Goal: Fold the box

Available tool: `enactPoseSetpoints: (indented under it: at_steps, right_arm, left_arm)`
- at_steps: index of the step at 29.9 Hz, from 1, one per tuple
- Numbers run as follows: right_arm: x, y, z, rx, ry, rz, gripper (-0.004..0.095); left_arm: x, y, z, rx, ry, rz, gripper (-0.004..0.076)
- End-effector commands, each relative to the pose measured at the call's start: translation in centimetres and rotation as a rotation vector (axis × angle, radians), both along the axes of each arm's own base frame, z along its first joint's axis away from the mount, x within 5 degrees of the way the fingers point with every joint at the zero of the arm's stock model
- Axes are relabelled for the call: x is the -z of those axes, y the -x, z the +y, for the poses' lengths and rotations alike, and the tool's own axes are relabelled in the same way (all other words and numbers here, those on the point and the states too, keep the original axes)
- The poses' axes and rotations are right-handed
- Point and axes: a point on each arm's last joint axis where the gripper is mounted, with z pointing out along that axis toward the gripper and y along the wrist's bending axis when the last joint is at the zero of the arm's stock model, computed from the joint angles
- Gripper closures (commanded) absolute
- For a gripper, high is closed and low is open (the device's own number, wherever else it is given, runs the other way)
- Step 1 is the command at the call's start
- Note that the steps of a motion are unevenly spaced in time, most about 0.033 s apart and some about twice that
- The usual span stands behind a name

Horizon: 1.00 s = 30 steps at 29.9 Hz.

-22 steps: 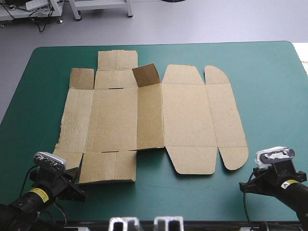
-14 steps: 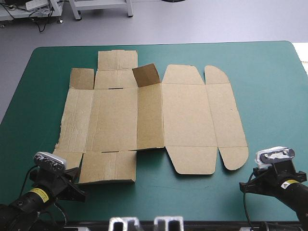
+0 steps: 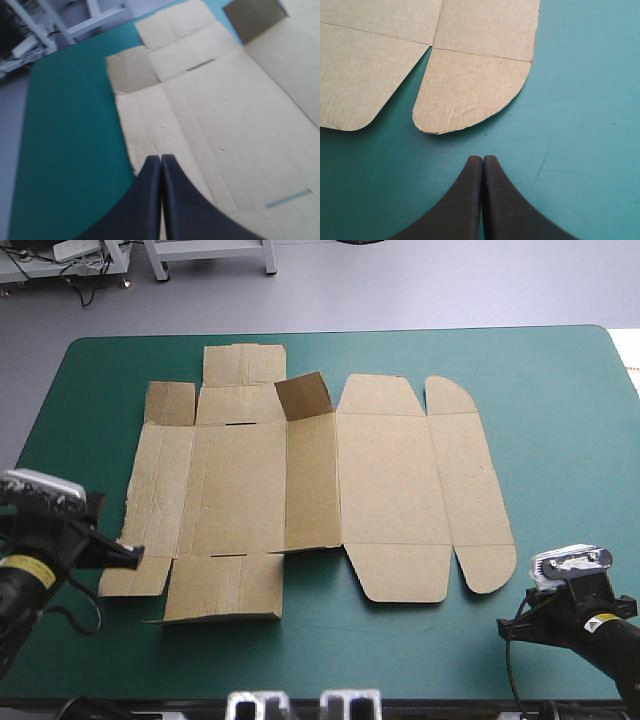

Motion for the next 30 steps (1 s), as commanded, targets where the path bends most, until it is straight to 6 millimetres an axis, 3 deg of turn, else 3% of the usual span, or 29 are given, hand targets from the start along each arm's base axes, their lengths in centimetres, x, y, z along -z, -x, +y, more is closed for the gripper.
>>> enactPoseSetpoints:
  at_steps: [1,9,14,19,22,26,30]
  right_arm:
    - [-0.9,-0.4,0.0,0.001,-0.005,-0.06,0.0933]
    - [-0.9,-0.5,-0.1,-0.009,0.019,-0.071,0.0932]
    - [-1.0,-0.6,-0.1,-0.019,0.036,-0.088,0.0932]
    - [-1.1,-0.6,-0.1,-0.018,0.039,-0.098,0.0932]
    - [-1.1,-0.6,-0.1,-0.018,0.039,-0.098,0.0932]
    - [-1.1,-0.6,-0.1,-0.018,0.039,-0.098,0.0932]
    - [-1.1,-0.6,-0.1,-0.017,0.039,-0.099,0.0932]
  left_arm:
    - [-3.1,-3.5,0.1,-0.132,-0.057,-0.08,0.0734]
    - [-4.1,-12.2,0.1,-0.388,-0.234,0.142,0.0733]
    - [-3.3,-15.9,3.5,-0.47,-0.091,0.357,0.0734]
    - [-0.8,-17.1,9.1,-0.523,0.196,0.549,0.0734]
    - [0.6,-17.3,11.2,-0.497,0.381,0.615,0.0734]
    - [2.7,-17.6,13.5,-0.414,0.541,0.729,0.0734]
    - [4.3,-18.4,14.6,-0.347,0.62,0.743,0.0734]
